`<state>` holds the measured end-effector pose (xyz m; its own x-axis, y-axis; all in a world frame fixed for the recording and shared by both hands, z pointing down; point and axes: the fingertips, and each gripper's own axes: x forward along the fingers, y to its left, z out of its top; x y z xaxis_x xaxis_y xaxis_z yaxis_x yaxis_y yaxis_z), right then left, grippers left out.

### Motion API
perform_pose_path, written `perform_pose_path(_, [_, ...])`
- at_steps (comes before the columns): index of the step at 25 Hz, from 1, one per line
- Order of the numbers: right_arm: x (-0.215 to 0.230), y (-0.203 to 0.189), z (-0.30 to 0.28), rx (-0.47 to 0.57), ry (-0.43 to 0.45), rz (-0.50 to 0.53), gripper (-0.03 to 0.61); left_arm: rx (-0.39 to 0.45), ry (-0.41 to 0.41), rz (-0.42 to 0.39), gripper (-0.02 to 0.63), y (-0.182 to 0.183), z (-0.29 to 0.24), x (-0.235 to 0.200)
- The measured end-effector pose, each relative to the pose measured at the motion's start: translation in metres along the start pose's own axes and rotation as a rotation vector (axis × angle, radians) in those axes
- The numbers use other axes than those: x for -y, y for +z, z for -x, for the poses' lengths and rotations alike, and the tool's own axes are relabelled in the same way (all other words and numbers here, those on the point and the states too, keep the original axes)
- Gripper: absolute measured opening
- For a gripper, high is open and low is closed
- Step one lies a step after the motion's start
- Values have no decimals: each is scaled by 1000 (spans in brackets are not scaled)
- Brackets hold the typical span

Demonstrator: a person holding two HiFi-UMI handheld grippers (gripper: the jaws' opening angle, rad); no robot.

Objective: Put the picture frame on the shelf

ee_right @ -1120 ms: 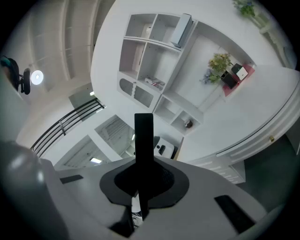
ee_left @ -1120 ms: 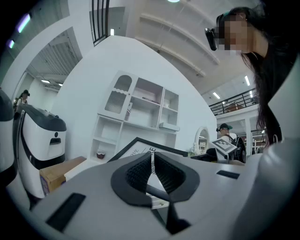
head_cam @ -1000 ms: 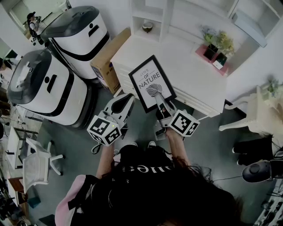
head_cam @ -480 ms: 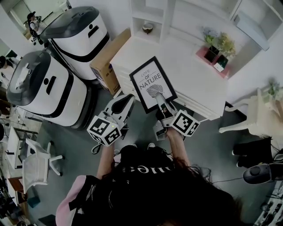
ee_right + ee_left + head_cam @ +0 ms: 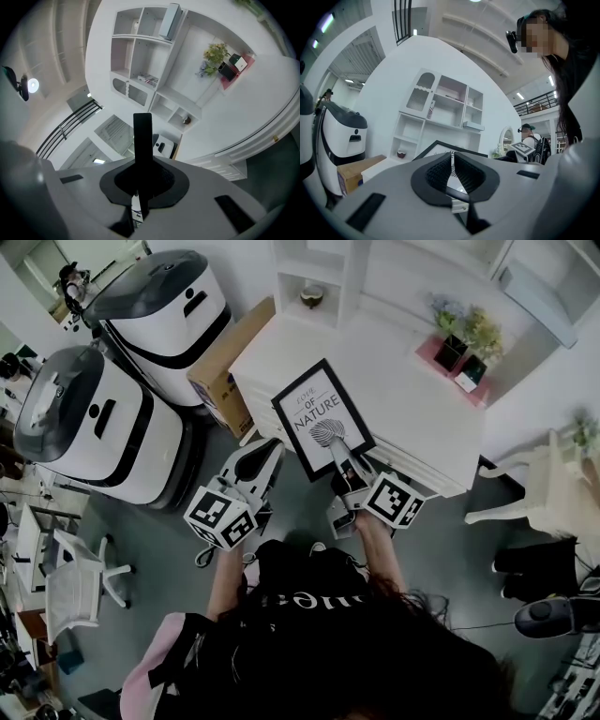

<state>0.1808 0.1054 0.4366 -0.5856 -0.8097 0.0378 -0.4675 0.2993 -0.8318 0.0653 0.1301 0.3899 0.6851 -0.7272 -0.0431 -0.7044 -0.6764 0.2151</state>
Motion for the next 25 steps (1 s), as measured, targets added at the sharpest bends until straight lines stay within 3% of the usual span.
perform_pose_path(14, [22,0,-16,-55,0,-20,57,-19,44,19,29,-17,-11,-10])
perform_pose_path(25, [32,13,-101,-17,-42,-22,57,-20,-23,26,29,-4,-46,-94])
